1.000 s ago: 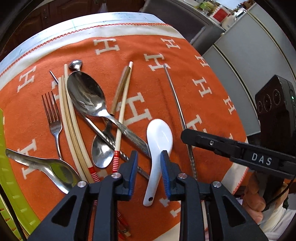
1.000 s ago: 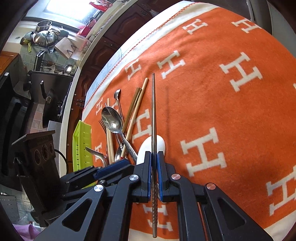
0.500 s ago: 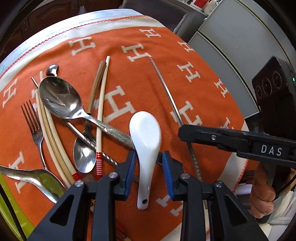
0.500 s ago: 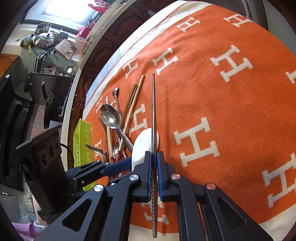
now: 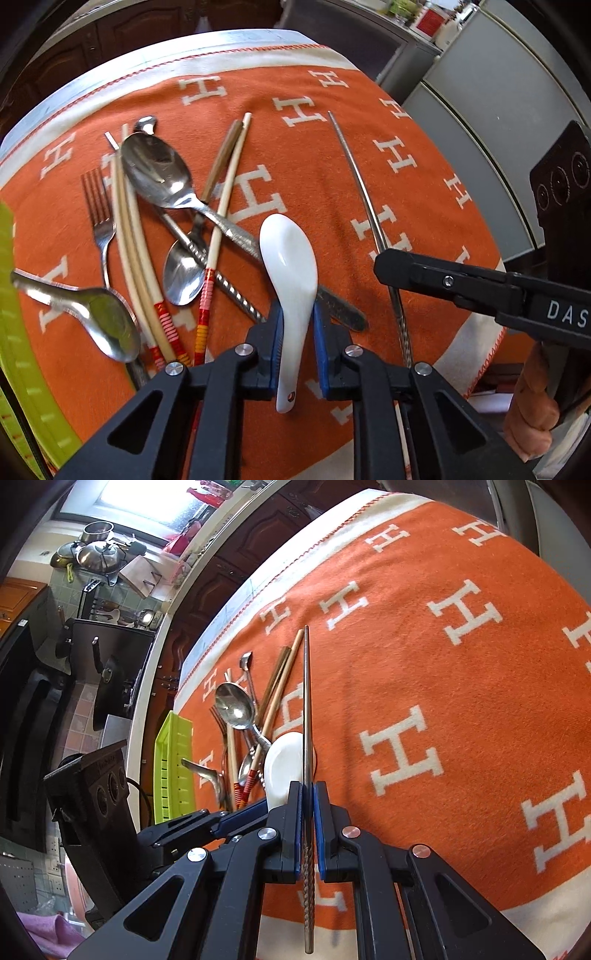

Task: Organize utensils
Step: 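Lift the white spoon toward the green tray with the left gripper while the right carries the metal chopstick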

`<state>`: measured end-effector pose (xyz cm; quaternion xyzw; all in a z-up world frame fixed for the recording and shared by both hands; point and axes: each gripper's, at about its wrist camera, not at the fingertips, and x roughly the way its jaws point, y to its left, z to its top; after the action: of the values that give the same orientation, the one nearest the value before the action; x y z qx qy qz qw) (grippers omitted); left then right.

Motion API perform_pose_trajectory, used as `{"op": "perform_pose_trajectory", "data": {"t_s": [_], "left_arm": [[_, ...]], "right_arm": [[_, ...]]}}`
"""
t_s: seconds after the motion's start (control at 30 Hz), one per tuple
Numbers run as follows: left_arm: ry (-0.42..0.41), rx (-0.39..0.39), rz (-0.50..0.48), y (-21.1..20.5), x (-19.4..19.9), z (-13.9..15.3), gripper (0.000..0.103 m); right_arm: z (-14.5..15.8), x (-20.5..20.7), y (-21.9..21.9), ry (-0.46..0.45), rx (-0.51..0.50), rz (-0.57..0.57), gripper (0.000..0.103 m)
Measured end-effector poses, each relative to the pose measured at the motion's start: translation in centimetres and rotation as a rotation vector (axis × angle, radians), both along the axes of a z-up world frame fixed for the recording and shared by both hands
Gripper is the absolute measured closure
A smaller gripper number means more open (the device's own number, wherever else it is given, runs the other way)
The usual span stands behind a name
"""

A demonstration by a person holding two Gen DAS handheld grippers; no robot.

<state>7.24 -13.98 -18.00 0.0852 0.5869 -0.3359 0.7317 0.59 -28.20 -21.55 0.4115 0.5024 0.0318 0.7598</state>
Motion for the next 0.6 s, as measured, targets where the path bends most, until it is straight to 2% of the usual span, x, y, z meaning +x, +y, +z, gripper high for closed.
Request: {"op": "perform_pose_trajectory", "data": {"t_s": [0.13, 0.17, 0.4, 0.6], "left_arm": [[-0.006, -0.029, 0.059, 1.5, -0.2, 0.9, 0.093], [-0.012, -0.038, 0.07, 2.0, -0.3, 1.2, 0.098], [-0.06, -0.067, 0.141, 4.9, -0.8, 3.4, 0.099], [-0.122, -0.083, 0.226, 9.4, -0.9, 7.0, 0.099]], "right_arm": [[0.8, -0.1, 0.8, -0.012, -0.018, 0.021, 0.097], [0.9, -0.1, 0.9, -0.013, -0.015, 0.025, 0.097], [3.0, 0.3, 3.1, -0.045, -0.032, 0.087, 0.097], [5.8, 1.9, 6.8, -0.08, -0.036, 0.192, 0.097]]}}
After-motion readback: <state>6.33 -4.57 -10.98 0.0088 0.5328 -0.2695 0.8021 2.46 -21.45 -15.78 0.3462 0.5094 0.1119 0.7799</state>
